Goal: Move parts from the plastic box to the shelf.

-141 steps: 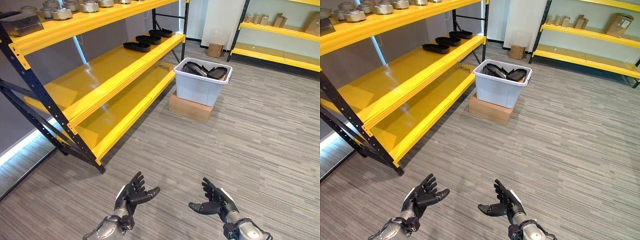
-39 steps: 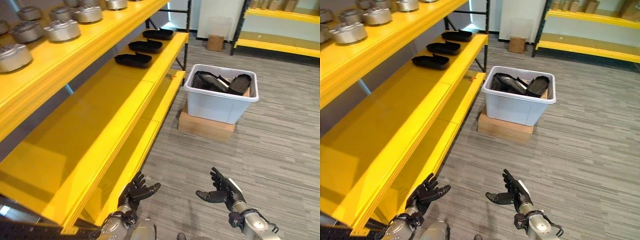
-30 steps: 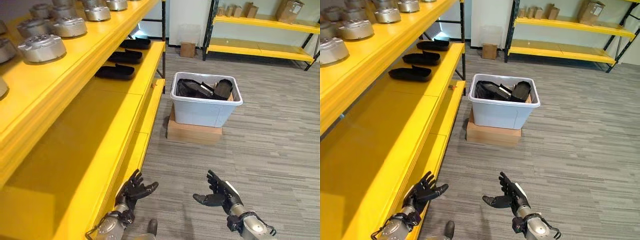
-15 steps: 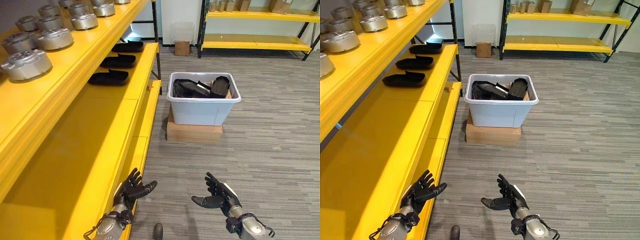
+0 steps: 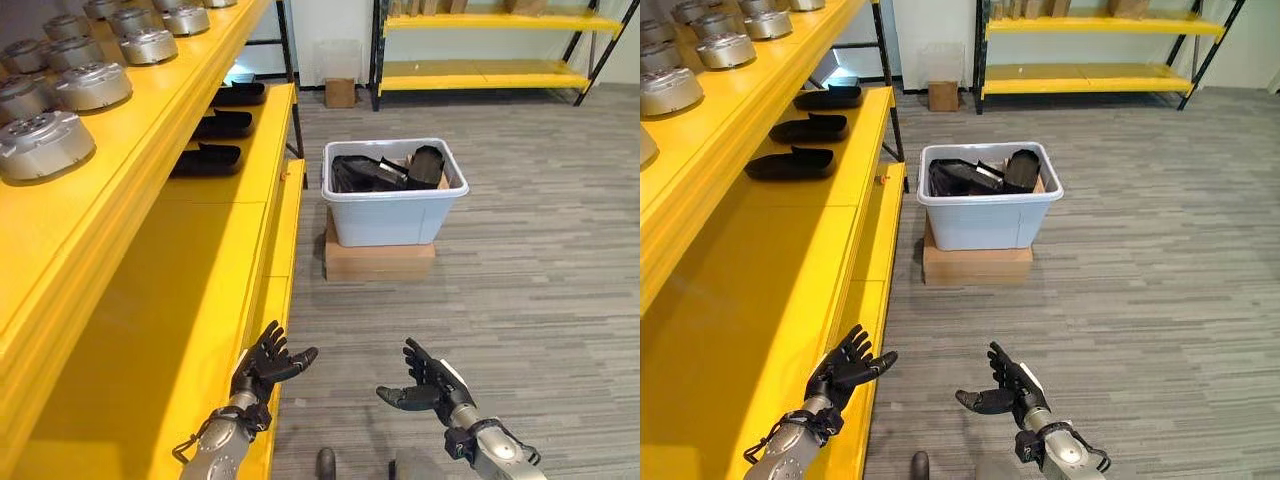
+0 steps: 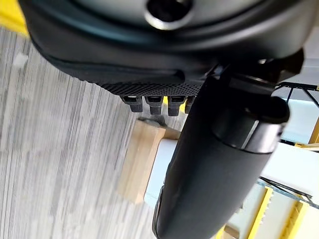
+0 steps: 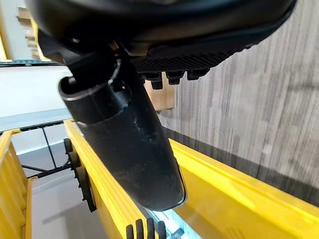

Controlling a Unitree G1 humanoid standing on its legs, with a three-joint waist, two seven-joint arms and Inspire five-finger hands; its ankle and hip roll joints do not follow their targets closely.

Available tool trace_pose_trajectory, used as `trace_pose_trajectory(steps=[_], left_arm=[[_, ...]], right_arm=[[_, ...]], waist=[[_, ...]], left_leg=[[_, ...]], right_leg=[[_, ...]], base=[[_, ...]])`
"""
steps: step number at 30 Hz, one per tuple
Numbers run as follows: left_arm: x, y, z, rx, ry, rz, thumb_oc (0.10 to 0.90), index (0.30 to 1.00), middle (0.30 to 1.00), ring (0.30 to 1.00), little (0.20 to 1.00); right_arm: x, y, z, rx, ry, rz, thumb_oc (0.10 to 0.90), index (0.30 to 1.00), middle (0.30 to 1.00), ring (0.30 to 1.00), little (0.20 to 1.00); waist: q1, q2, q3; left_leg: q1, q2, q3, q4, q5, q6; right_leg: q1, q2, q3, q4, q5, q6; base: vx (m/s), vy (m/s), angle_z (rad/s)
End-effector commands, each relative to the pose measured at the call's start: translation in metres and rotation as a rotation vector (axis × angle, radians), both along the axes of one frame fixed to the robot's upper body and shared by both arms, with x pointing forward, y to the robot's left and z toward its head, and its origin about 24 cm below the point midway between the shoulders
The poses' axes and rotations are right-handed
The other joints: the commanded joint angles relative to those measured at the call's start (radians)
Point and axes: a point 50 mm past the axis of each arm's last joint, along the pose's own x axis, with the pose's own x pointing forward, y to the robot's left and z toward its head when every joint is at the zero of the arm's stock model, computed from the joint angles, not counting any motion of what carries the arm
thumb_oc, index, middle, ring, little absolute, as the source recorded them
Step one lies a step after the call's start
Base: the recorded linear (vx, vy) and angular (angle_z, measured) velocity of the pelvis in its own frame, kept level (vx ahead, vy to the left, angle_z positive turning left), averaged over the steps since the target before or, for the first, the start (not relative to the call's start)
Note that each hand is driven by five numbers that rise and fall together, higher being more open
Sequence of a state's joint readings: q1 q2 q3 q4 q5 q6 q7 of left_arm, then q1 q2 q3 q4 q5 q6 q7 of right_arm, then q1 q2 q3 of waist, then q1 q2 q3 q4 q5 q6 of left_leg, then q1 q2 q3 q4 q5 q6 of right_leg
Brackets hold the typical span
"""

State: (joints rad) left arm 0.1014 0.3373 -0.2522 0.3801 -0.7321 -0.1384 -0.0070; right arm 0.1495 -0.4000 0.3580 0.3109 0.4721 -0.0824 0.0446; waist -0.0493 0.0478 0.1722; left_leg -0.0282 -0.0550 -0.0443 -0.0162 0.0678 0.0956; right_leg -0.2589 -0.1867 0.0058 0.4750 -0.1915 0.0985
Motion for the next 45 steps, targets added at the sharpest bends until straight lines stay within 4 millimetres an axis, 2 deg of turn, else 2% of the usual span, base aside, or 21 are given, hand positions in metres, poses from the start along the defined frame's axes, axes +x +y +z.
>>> trace_pose_trajectory(steps=[1, 4, 6, 9, 12, 13, 15, 19, 24, 26, 28, 30, 31, 32, 33, 35, 36, 37, 39, 42, 45], left_arm=[[0.023, 0.009, 0.037, 0.028, -0.217, -0.001, 0.9, 1.0, 1.0, 1.0, 1.0], [0.02, 0.012, 0.032, 0.026, -0.197, 0.022, 0.9, 1.0, 1.0, 1.0, 1.0], [0.018, 0.011, 0.031, 0.025, -0.193, 0.021, 0.9, 1.0, 1.0, 1.0, 1.0], [0.015, 0.009, 0.026, 0.007, -0.175, 0.014, 0.9, 1.0, 1.0, 1.0, 1.0], [0.014, 0.005, 0.023, -0.006, -0.166, 0.015, 0.9, 1.0, 1.0, 1.0, 1.0], [0.016, 0.003, 0.026, -0.026, -0.181, 0.02, 0.9, 1.0, 1.0, 1.0, 1.0], [0.018, 0.002, 0.027, -0.032, -0.185, 0.023, 0.9, 1.0, 1.0, 1.0, 1.0], [0.023, -0.003, 0.03, -0.061, -0.204, 0.025, 0.9, 1.0, 1.0, 1.0, 1.0], [0.025, -0.007, 0.032, -0.071, -0.207, 0.014, 0.9, 1.0, 1.0, 1.0, 1.0], [0.024, -0.006, 0.031, -0.078, -0.2, 0.024, 0.9, 1.0, 1.0, 1.0, 1.0], [0.023, -0.005, 0.031, -0.083, -0.195, 0.027, 0.9, 1.0, 1.0, 1.0, 1.0], [0.022, -0.003, 0.031, -0.079, -0.19, 0.026, 0.9, 1.0, 1.0, 1.0, 1.0], [0.022, -0.003, 0.031, -0.079, -0.19, 0.025, 0.9, 1.0, 1.0, 1.0, 1.0], [0.02, -0.003, 0.029, -0.076, -0.178, 0.026, 0.9, 1.0, 1.0, 1.0, 1.0], [0.016, -0.002, 0.026, -0.07, -0.166, 0.025, 0.9, 1.0, 1.0, 1.0, 1.0], [0.014, 0.001, 0.025, -0.065, -0.162, 0.041, 0.9, 1.0, 1.0, 1.0, 1.0], [0.013, 0.002, 0.024, -0.06, -0.161, 0.043, 0.9, 1.0, 1.0, 1.0, 1.0], [0.013, 0.003, 0.024, -0.047, -0.163, 0.039, 0.9, 1.0, 1.0, 1.0, 1.0], [0.015, 0.002, 0.025, -0.032, -0.171, 0.021, 0.9, 1.0, 1.0, 1.0, 1.0], [0.015, 0.005, 0.025, -0.022, -0.178, 0.027, 0.9, 1.0, 1.0, 1.0, 1.0], [0.016, 0.008, 0.028, -0.015, -0.19, 0.028, 0.9, 1.0, 1.0, 1.0, 1.0]], right_arm=[[0.027, 0.009, 0.036, 0.036, -0.217, 0.03, 0.9, 1.0, 1.0, 1.0, 1.0], [0.025, 0.006, 0.034, 0.008, -0.208, 0.023, 0.9, 1.0, 1.0, 1.0, 1.0], [0.023, 0.006, 0.033, 0.001, -0.204, 0.03, 0.9, 1.0, 1.0, 1.0, 1.0], [0.018, -0.001, 0.032, -0.011, -0.189, 0.026, 0.9, 1.0, 1.0, 1.0, 1.0], [0.019, -0.003, 0.032, -0.017, -0.19, 0.022, 0.9, 1.0, 1.0, 1.0, 1.0], [0.024, -0.005, 0.039, -0.025, -0.222, 0.03, 0.9, 1.0, 1.0, 1.0, 1.0], [0.027, -0.006, 0.042, -0.022, -0.233, 0.026, 0.9, 1.0, 1.0, 1.0, 1.0], [0.032, -0.008, 0.046, -0.027, -0.257, 0.026, 0.9, 1.0, 1.0, 1.0, 1.0], [0.035, -0.013, 0.05, -0.042, -0.271, 0.02, 0.9, 1.0, 1.0, 1.0, 1.0], [0.034, -0.014, 0.05, -0.043, -0.267, 0.017, 0.9, 1.0, 1.0, 1.0, 1.0], [0.033, -0.016, 0.051, -0.043, -0.27, 0.01, 0.9, 1.0, 1.0, 1.0, 1.0], [0.034, -0.018, 0.055, -0.05, -0.291, 0.006, 0.9, 1.0, 1.0, 1.0, 1.0], [0.034, -0.018, 0.055, -0.05, -0.291, 0.005, 0.9, 1.0, 1.0, 1.0, 1.0], [0.034, -0.019, 0.055, -0.059, -0.287, 0.004, 0.9, 1.0, 1.0, 1.0, 1.0], [0.032, -0.022, 0.052, -0.073, -0.276, -0.014, 0.9, 1.0, 1.0, 1.0, 1.0], [0.033, -0.024, 0.053, -0.07, -0.281, -0.033, 0.9, 1.0, 1.0, 1.0, 1.0], [0.032, -0.025, 0.052, -0.069, -0.282, -0.037, 0.9, 1.0, 1.0, 1.0, 1.0], [0.031, -0.026, 0.051, -0.073, -0.283, -0.045, 0.9, 1.0, 1.0, 1.0, 1.0], [0.03, -0.027, 0.05, -0.068, -0.278, -0.059, 0.9, 1.0, 1.0, 1.0, 1.0], [0.027, -0.023, 0.043, -0.058, -0.249, -0.045, 0.9, 1.0, 1.0, 1.0, 1.0], [0.025, -0.017, 0.04, -0.041, -0.234, -0.028, 0.9, 1.0, 1.0, 1.0, 1.0]], waist=[[0.003, -0.036, -0.033], [0.008, -0.034, -0.028], [0.005, -0.036, -0.028], [-0.006, -0.062, -0.068], [-0.011, -0.054, -0.085], [-0.021, -0.044, -0.091], [-0.024, -0.038, -0.094], [-0.031, -0.029, -0.096], [-0.035, -0.026, -0.099], [-0.031, -0.037, -0.101], [-0.012, -0.066, -0.082], [0.009, -0.107, -0.041], [0.009, -0.104, -0.039], [0.02, -0.113, -0.024], [0.033, -0.108, -0.013], [0.048, -0.107, -0.015], [0.049, -0.107, -0.023], [0.051, -0.097, -0.026], [0.065, -0.081, -0.036], [0.066, -0.073, -0.047], [0.067, -0.088, -0.072]], left_leg=[[0.124, -0.009, 0.005, 0.094, -0.245, -0.038], [0.164, 0.004, 0.017, 0.098, -0.282, -0.056], [0.182, 0.005, 0.017, 0.095, -0.292, -0.058], [0.259, 0.013, -0.005, 0.076, -0.337, -0.08], [0.281, 0.048, -0.021, 0.073, -0.33, -0.095], [0.295, 0.099, -0.032, 0.084, -0.321, -0.112], [0.299, 0.118, -0.032, 0.091, -0.311, -0.121], [0.278, 0.162, -0.039, 0.132, -0.251, -0.144], [0.247, 0.203, -0.053, 0.206, -0.101, -0.179], [0.187, 0.21, -0.066, 0.328, 0.005, -0.185], [0.058, 0.195, -0.078, 0.585, 0.112, -0.178], [-0.053, 0.179, -0.056, 0.791, 0.123, -0.149], [-0.055, 0.181, -0.058, 0.799, 0.119, -0.148], [-0.09, 0.175, -0.051, 0.843, 0.082, -0.135], [-0.168, 0.19, 0.004, 0.742, 0.019, -0.14], [-0.191, 0.222, 0.028, 0.515, -0.009, -0.152], [-0.178, 0.256, 0.04, 0.381, 0.008, -0.163], [-0.17, 0.319, 0.072, 0.17, 0.07, -0.188], [-0.165, 0.331, 0.051, 0.023, 0.118, -0.209], [-0.118, 0.298, 0.018, 0.056, 0.062, -0.213], [-0.108, 0.252, 0.06, 0.104, -0.011, -0.187]], right_leg=[[0.025, -0.065, 0.0, -0.402, 0.313, 0.065], [-0.002, -0.146, -0.07, -0.526, 0.374, 0.101], [0.001, -0.147, -0.07, -0.536, 0.389, 0.107], [0.037, -0.136, -0.068, -0.546, 0.441, 0.123], [0.034, -0.109, -0.077, -0.496, 0.417, 0.109], [0.011, -0.059, -0.064, -0.405, 0.362, 0.084], [0.003, -0.038, -0.07, -0.369, 0.33, 0.073], [-0.006, 0.013, -0.07, -0.313, 0.271, 0.043], [-0.006, 0.068, -0.078, -0.258, 0.188, -0.011], [0.029, 0.092, -0.071, -0.278, 0.167, -0.045], [0.089, 0.113, -0.055, -0.312, 0.149, -0.09], [0.14, 0.111, -0.054, -0.339, 0.144, -0.124], [0.141, 0.114, -0.055, -0.338, 0.144, -0.124], [0.161, 0.114, -0.048, -0.346, 0.14, -0.124], [0.211, 0.11, -0.05, -0.39, 0.138, -0.107], [0.247, 0.099, -0.052, -0.426, 0.133, -0.082], [0.254, 0.093, -0.051, -0.434, 0.128, -0.07], [0.283, 0.089, -0.058, -0.458, 0.116, -0.058], [0.318, 0.085, -0.06, -0.479, 0.108, -0.038], [0.346, 0.039, -0.053, -0.449, 0.098, -0.013], [0.349, -0.02, -0.042, -0.432, 0.114, 0.024]], base=[[0.19, -0.097, -0.19], [0.18, -0.1, -0.11], [0.21, -0.116, 0.1], [0.38, -0.229, 0.38], [0.26, -0.243, -0.05], [0.21, -0.254, -0.29], [0.2, -0.258, -0.06], [0.16, -0.21, -0.04], [0.18, -0.183, 0.04], [0.17, -0.186, 0.09], [0.13, -0.271, 0.03], [0.08, -0.261, -0.09], [0.08, -0.142, -0.13], [0.18, -0.05, -0.09], [0.28, -0.023, 0.29], [0.29, 0.107, 0.18], [0.3, 0.197, -0.2], [0.32, 0.218, -0.29], [0.3, 0.22, -0.24], [0.24, 0.24, -0.35], [0.24, 0.256, -0.62]])
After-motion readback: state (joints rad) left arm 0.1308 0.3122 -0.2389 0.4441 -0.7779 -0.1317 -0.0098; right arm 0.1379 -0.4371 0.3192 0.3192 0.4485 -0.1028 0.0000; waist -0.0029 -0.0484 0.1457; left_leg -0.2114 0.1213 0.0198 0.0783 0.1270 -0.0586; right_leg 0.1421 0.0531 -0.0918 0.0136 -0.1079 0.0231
